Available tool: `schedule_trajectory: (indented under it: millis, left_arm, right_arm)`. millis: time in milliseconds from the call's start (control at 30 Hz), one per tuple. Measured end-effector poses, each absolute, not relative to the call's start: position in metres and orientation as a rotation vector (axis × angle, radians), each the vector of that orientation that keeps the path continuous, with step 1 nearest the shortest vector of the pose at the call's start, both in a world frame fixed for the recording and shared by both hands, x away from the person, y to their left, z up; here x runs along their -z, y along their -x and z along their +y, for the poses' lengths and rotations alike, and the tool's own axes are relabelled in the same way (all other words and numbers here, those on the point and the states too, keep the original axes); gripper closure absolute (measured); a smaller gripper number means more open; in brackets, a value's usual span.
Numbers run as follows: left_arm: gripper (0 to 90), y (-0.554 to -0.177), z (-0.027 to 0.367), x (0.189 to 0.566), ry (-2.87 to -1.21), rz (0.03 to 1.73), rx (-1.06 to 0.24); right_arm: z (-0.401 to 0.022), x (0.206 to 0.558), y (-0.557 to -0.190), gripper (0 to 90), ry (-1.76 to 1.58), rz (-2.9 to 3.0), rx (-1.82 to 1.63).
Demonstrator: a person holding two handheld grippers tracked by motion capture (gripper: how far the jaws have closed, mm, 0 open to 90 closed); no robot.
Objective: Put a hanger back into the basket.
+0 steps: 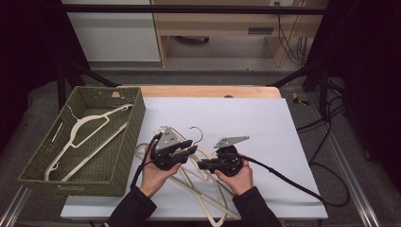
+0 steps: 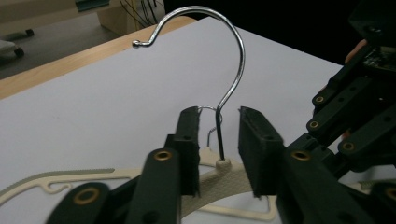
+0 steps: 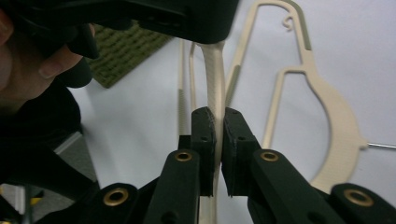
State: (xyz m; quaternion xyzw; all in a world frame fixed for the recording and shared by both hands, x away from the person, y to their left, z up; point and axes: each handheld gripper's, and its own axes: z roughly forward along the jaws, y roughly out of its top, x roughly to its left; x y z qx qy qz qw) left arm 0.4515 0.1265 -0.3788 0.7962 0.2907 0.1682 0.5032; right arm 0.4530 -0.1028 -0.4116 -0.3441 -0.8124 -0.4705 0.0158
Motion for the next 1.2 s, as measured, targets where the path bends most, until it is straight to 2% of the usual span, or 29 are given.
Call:
schedule_trajectory:
  millis: [200, 300, 433, 633, 900, 1000, 1200]
  left_arm:
    - [39.5, -0.441, 0.156, 0.362, -1.920, 0.681, -0.381]
    - [33.4, -0.436, 0.165, 0.362, -1.952, 0.671, -0.379]
    - [30.8, -0.433, 0.170, 0.370, -2.004, 0.643, -0.351]
    - [38.1, -0.434, 0.165, 0.385, -2.086, 0.575, -0.286]
    - [63.5, -0.431, 0.158, 0.394, -2.147, 0.500, -0.259]
    - [67.2, -0.427, 0.157, 0.395, -2.185, 0.474, -0.301]
    - [77.2, -0.420, 0.154, 0.391, -2.209, 0.423, -0.290]
  right_arm:
    - [-0.109, 0.401, -0.447, 87.3, 1.039, -2.549, 1.483]
    - [-0.114, 0.395, -0.444, 87.4, 0.971, -2.571, 1.503]
    - [-0.119, 0.387, -0.437, 87.4, 0.868, -2.562, 1.550]
    - [-0.122, 0.382, -0.426, 87.4, 0.755, -2.570, 1.549]
    - [-0.119, 0.386, -0.422, 87.3, 0.704, -2.568, 1.517]
    - [-0.118, 0.387, -0.423, 86.9, 0.706, -2.580, 1.507]
    - [-0.122, 0.385, -0.422, 79.5, 0.767, -2.675, 1.537]
